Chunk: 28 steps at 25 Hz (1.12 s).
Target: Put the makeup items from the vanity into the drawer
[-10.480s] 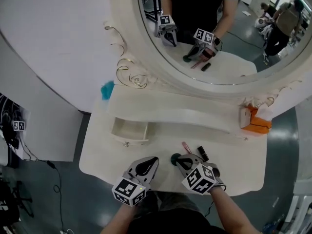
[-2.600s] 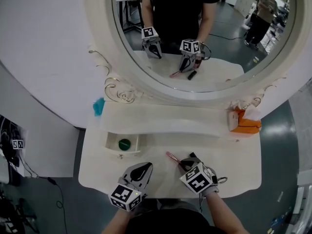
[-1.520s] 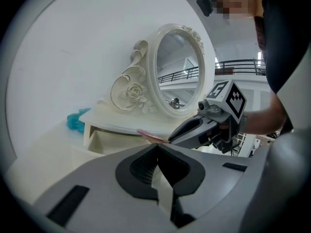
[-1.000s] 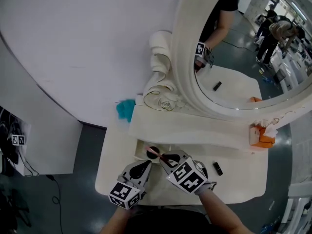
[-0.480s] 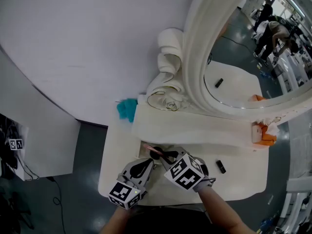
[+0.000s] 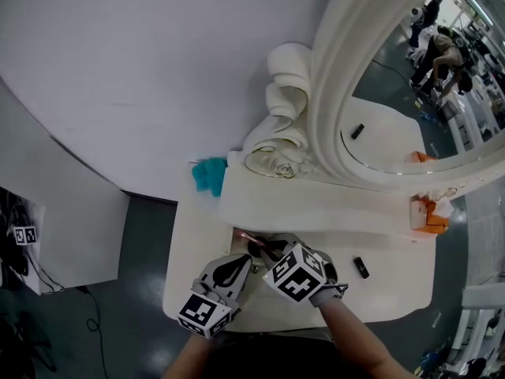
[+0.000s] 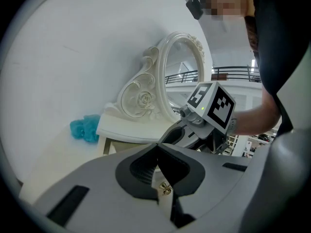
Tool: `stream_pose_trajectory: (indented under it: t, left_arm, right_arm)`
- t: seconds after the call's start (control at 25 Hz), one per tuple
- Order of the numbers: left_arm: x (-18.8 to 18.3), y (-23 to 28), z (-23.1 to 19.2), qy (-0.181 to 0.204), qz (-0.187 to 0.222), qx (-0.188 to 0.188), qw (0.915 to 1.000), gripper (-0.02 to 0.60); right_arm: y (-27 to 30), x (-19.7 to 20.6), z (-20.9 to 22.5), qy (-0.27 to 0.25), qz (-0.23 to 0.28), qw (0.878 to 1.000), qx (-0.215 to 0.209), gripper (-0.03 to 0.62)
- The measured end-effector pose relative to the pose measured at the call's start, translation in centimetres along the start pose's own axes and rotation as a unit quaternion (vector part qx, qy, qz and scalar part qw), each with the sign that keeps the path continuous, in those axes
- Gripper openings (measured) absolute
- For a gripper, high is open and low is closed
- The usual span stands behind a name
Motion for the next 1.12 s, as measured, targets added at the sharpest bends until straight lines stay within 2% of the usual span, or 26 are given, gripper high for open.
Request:
stream_pose_trajectory:
  t: [0.28,1.12]
  left_arm:
    - [-0.20,-0.53,-0.45,0.000,0.001,-0.002,1.0000,0.014]
    - [0.15,-1.04,-0.49,-0.004,0.000,-0.004,1.0000,0.014]
  right_arm:
    - [0.67,-0.12,0.12,0.012,-0.005,1.000,0.013,0.051]
    - [0.95,-0.15,0.11,0.044,0.009,0.999,0.018,0.052]
Point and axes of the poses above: the fingertips, and each gripper's own axes: y forward along the fingers, z to its right, x out of its underside, the point moved 10 cm from there along -y, backward along the fingers, and after that the axes turned 11 degrees about z, right-handed, at the moved point
